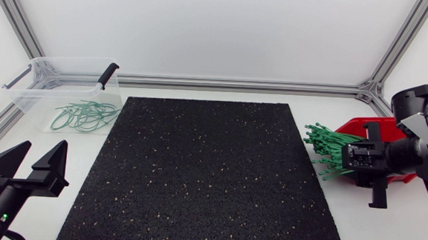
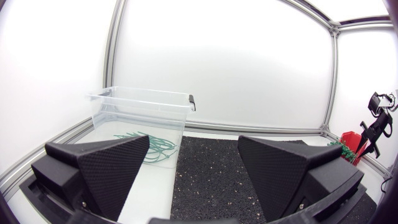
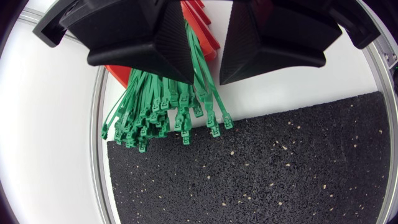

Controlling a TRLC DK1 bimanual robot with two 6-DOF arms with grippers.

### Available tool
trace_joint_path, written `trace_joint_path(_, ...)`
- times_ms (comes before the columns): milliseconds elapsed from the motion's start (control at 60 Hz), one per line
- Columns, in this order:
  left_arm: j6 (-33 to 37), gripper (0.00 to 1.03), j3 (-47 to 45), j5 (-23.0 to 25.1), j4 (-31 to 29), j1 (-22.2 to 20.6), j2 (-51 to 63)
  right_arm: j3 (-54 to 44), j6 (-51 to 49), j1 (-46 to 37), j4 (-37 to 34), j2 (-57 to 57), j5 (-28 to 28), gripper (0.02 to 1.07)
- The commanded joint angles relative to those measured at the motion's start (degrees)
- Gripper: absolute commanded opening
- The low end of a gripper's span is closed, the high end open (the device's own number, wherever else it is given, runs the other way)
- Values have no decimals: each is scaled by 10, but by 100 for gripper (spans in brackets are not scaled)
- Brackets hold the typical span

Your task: Take a green cable tie from the red box, thread the tail through the head to close it, then place it in the transparent bin on the left.

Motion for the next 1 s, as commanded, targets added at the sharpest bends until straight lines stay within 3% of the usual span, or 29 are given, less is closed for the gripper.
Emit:
trace_joint_path(0, 11, 99, -23, 0, -14, -5, -1, -1, 5, -4, 9, 11, -5, 26)
trace_joint_path(100, 11, 99, -23, 0, -14, -5, -1, -5, 6, -4, 16, 11, -6, 13)
trace_joint_path(233, 11, 99, -23, 0, -14, -5, -1, -6, 7, -3, 16, 11, -4, 9)
trace_joint_path(567, 11, 99, -23, 0, -14, -6, -1, -6, 14, -3, 6, -6, 0, 8)
trace_joint_path(983, 8, 99, -23, 0, -13, -5, -5, 99, 80, -2, -57, -92, -81, 8)
